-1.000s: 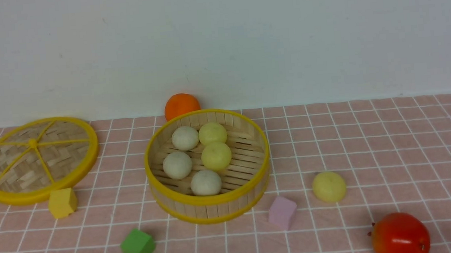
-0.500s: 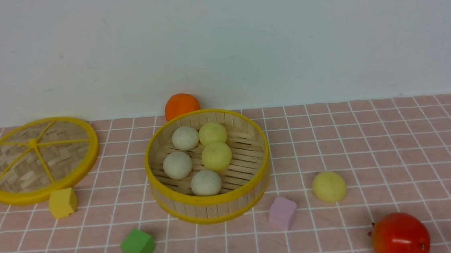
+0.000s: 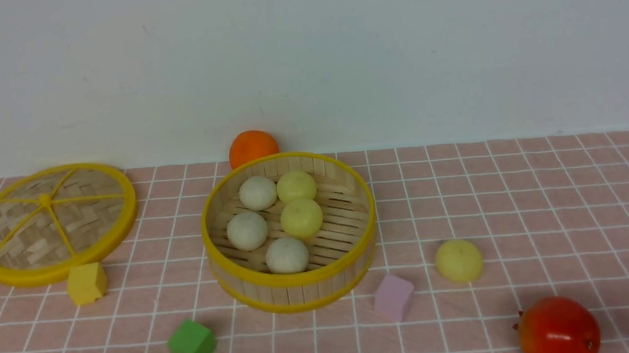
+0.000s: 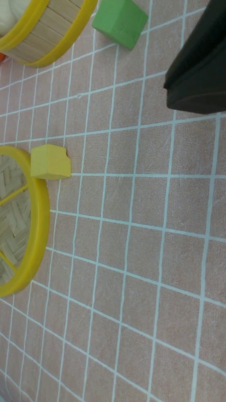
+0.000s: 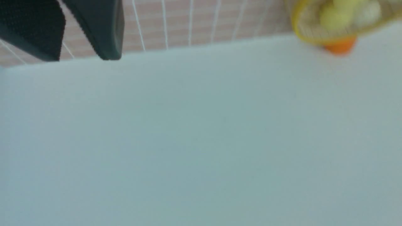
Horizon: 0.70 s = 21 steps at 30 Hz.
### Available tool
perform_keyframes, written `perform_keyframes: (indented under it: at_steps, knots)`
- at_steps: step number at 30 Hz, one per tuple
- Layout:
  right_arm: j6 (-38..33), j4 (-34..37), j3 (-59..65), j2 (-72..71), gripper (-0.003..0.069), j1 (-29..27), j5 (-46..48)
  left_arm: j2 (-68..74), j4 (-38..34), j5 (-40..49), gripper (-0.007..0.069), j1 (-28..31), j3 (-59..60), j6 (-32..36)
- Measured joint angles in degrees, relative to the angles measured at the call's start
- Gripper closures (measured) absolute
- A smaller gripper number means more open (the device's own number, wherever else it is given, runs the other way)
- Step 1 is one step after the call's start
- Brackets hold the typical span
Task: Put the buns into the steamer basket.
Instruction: Use the right arm to grab a steamed stuffed bun
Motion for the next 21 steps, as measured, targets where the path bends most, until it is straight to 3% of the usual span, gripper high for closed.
perform_keyframes:
  at_steps: [4, 12, 16, 21]
  knots:
    - [0.7, 3.2, -12.0, 6.4, 0.0419, 0.0, 4.8, 0.0, 0.0, 0.0, 0.0580, 0.0, 0.0, 0.0]
    - [0.8, 3.7, -38.2, 35.6, 0.0419, 0.0, 27.9, 0.0, 0.0, 0.0, 0.0573, 0.0, 0.0, 0.0]
    - [0.8, 4.5, -39.8, 46.1, 0.0419, 0.0, 30.0, 0.0, 0.0, 0.0, 0.0569, 0.0, 0.0, 0.0]
    - [-2.8, 11.5, -40.8, 61.6, 0.0419, 0.0, 31.3, 0.0, 0.0, 0.0, 0.0564, 0.0, 0.0, 0.0]
